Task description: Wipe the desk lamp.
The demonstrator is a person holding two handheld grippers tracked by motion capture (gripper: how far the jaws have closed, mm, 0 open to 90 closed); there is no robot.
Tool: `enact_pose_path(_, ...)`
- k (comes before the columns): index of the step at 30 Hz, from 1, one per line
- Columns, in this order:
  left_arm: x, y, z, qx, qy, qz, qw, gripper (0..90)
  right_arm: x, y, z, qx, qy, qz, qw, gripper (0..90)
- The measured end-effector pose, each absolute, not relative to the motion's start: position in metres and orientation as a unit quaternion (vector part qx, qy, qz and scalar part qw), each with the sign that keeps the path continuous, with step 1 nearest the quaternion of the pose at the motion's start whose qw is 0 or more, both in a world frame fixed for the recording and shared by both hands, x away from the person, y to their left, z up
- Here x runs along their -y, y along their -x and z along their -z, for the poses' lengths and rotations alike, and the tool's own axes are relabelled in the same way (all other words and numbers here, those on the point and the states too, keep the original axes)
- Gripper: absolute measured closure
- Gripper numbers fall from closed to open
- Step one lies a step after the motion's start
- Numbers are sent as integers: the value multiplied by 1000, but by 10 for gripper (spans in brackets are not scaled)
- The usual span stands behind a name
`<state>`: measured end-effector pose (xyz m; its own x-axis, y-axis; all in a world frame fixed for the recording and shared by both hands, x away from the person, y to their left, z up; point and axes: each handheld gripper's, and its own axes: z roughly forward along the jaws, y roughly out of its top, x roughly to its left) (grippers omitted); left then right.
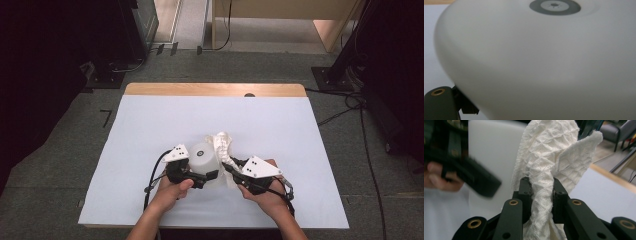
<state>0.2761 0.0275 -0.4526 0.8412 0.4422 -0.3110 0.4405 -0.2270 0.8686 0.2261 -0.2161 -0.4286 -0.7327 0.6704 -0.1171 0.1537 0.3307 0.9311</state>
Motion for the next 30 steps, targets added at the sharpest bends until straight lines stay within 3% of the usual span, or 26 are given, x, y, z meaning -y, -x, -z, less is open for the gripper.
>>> enact_pose_path(5, -34, -279, 448, -293, -769, 6, 568, 80, 219, -228, 435, -790, -258, -500, 243, 753)
enact_pose_path(9, -41, -283, 447, -305, -761, -1, 573, 80, 217, -237, 454, -825, -268, -454, 206, 753)
enact_pose_path(19, -28, -279, 454, -289, -783, -7, 551, 80, 217, -231, 434, -783, -271, -505, 242, 753)
enact_pose_path(26, -35, -281, 449, -300, -771, -16, 562, 80, 220, -243, 466, -821, -284, -450, 209, 753)
enact_pose_path(30, -34, -281, 450, -299, -783, -67, 542, 80, 231, -247, 461, -802, -311, -462, 217, 753)
